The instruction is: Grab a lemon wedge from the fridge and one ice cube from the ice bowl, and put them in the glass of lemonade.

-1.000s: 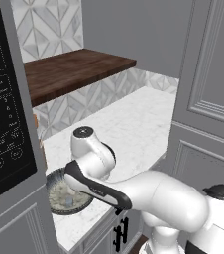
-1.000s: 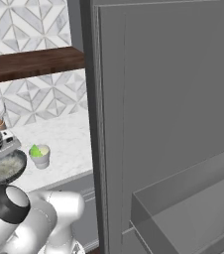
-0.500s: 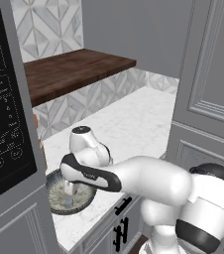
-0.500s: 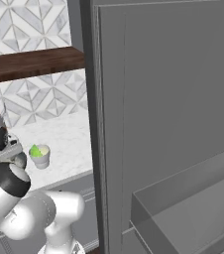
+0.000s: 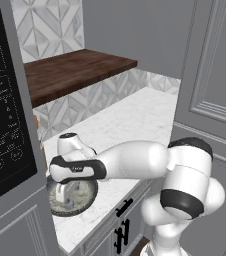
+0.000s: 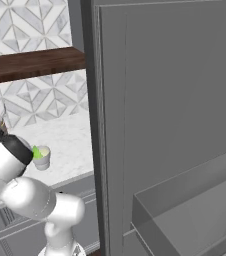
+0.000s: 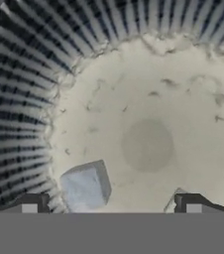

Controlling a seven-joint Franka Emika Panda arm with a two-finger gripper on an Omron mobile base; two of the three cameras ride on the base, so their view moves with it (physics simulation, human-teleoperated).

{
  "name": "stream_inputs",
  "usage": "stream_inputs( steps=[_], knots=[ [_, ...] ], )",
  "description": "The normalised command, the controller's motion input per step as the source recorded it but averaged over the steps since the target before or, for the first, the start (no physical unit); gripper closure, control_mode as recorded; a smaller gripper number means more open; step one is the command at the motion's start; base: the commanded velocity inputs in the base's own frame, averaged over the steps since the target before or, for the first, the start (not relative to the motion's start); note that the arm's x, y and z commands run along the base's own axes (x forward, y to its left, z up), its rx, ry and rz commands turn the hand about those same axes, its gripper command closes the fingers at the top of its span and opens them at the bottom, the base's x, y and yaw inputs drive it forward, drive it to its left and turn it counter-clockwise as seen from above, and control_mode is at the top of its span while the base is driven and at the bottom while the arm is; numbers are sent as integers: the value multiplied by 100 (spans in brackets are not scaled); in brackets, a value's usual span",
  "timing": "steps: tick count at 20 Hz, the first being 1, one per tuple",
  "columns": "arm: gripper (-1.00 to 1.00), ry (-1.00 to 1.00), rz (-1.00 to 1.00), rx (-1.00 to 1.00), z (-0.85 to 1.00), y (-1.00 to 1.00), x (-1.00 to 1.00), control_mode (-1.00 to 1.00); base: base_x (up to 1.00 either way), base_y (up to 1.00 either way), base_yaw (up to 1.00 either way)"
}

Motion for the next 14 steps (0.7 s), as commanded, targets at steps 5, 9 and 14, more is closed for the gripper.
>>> stream_inputs(
  steps=[5,9,14],
  knots=[
    [-100,0,4,0,-36,6,0,-100,0,0,0],
    [-100,0,3,0,-12,1,-1,-100,0,0,0],
    [-100,0,2,0,-8,0,-2,-100,0,0,0]
  ],
)
